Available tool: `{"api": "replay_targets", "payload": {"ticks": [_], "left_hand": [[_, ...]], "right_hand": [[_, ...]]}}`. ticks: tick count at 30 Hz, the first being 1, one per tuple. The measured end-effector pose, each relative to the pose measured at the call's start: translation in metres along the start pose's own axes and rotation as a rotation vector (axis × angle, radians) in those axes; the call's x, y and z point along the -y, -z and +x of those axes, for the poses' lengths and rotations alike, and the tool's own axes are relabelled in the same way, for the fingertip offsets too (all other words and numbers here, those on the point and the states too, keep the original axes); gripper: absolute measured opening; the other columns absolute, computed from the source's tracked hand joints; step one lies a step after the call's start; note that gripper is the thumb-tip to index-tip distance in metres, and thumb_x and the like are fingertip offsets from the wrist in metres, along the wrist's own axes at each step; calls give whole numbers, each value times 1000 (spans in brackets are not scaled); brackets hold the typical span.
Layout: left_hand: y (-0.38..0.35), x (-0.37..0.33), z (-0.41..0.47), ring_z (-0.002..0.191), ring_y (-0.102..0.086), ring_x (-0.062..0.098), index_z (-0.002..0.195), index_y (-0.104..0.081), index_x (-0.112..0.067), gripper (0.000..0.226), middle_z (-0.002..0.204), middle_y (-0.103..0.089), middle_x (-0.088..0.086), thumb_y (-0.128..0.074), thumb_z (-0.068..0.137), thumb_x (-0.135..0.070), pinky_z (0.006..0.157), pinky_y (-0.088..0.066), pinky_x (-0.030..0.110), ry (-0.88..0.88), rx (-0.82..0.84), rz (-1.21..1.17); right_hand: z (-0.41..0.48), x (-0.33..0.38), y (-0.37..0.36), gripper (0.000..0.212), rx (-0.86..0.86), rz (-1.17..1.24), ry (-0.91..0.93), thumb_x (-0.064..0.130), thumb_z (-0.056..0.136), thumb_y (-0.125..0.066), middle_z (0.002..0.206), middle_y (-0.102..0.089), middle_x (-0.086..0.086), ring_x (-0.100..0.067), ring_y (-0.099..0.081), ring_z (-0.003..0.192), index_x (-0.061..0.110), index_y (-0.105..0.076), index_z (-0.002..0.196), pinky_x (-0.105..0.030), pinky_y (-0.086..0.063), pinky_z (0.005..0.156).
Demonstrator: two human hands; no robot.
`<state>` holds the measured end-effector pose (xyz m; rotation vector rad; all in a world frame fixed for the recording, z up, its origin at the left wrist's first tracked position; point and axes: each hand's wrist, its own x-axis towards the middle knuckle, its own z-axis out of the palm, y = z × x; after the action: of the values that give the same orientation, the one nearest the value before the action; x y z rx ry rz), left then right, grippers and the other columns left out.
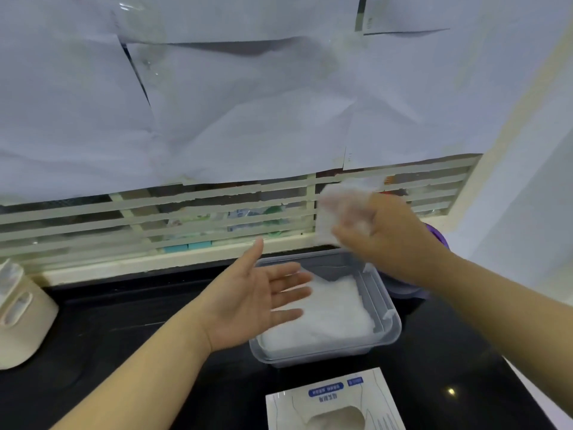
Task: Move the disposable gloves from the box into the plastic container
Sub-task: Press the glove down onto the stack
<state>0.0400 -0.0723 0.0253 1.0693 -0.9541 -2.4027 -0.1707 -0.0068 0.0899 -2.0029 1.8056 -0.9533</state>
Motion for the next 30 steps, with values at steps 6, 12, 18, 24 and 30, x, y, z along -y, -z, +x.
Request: {"api": "replay_targets", "payload": {"ticks": [6,12,18,24,30], "left_hand": [[-4,16,20,132,-46,37,140,-48,-5,100,145,-46,21,-31,81,-83,110,-34,55,-56,394,-334],[9,17,48,131,-48,38,145,-44,-18,100,146,-46,17,-35,75,-89,108,-32,61,-82,284,-307],[27,18,49,127,-53,34,141,-46,-16,85,134,-59,11,-41,81,-76,109,-32,59,-156,-61,-280],[17,-7,21,110,-59,3,114,-59,-29,19,114,-63,-10,-48,100,-28,101,-44,20,-847,-623,499],[-18,4,71,126,-48,10,134,-57,-25,36,142,-49,-8,-44,101,-32,108,-38,30,-345,76,1942]], "right_hand": [[-21,-10,-39,27,389,-566,658,17,75,-75,119,-66,-1,-19,-59,117,19,-64,99,-40,-43,105],[-25,-51,-59,25,393,-599,548,16,72,-79,124,-65,-1,-20,-57,120,21,-63,91,-40,-36,110],[-24,-89,-81,19,482,-569,440,12,78,-74,130,-61,-2,-22,-53,125,20,-61,90,-35,-20,112],[-25,-112,-92,14,579,-528,381,15,95,-52,144,-47,3,-18,-32,139,18,-59,107,-26,-16,115],[-20,-112,-99,21,762,-643,273,21,95,-53,148,-41,2,-19,-23,141,22,-57,116,-32,-16,115]]}}
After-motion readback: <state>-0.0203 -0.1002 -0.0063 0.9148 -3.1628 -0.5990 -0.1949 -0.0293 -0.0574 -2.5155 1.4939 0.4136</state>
